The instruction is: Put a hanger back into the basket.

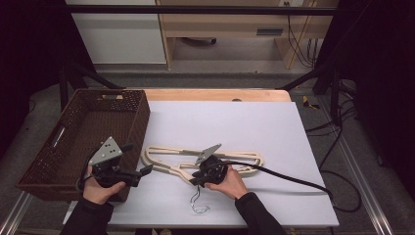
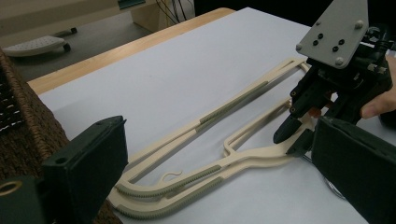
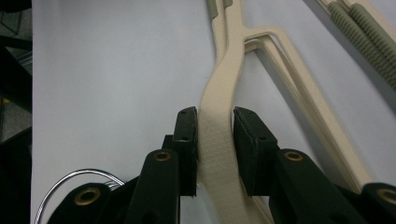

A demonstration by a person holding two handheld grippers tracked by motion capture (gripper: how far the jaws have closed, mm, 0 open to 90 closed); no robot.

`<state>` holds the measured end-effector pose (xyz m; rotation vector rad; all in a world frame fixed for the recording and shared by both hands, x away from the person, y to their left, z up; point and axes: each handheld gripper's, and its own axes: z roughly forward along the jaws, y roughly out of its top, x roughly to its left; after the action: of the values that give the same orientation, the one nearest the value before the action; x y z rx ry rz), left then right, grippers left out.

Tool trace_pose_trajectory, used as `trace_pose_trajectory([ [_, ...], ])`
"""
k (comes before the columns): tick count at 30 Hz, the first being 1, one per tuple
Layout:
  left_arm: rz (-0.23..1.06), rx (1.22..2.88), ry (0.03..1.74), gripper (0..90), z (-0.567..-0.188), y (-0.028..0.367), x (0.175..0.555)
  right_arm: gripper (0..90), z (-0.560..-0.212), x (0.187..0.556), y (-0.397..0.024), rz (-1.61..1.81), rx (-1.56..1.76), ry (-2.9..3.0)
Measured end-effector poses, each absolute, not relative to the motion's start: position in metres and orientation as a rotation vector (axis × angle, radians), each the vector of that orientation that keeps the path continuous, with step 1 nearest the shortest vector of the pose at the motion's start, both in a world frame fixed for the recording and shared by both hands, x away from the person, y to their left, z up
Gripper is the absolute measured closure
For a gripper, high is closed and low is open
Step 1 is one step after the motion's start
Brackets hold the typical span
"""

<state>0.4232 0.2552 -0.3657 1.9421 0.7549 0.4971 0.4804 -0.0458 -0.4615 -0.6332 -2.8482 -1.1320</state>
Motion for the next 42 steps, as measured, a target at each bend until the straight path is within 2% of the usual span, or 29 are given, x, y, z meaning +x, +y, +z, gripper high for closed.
trace_pose_trajectory([
  [9, 0.478, 2.029, 0.702, 4.3, -0.369, 0.241, 0.426, 72.2, -0.447, 0.480, -0.052, -1.144, -0.580, -2.842],
  [19, 0.464, 2.244, 0.556, 6.7, -0.385, 0.196, 0.429, 72.7, -0.430, 0.479, -0.061, -1.159, -0.523, -2.824],
  [27, 0.482, 2.355, 0.492, 10.4, -0.400, 0.178, 0.432, 72.8, -0.425, 0.478, -0.064, -1.158, -0.510, -2.822],
  [34, 0.539, 2.457, 0.417, 16.3, -0.419, 0.160, 0.434, 72.9, -0.422, 0.477, -0.066, -1.144, -0.505, -2.823],
  [42, 0.645, 2.477, 0.364, 29.5, -0.432, 0.146, 0.444, 73.0, -0.418, 0.476, -0.068, -1.147, -0.483, -2.822],
])
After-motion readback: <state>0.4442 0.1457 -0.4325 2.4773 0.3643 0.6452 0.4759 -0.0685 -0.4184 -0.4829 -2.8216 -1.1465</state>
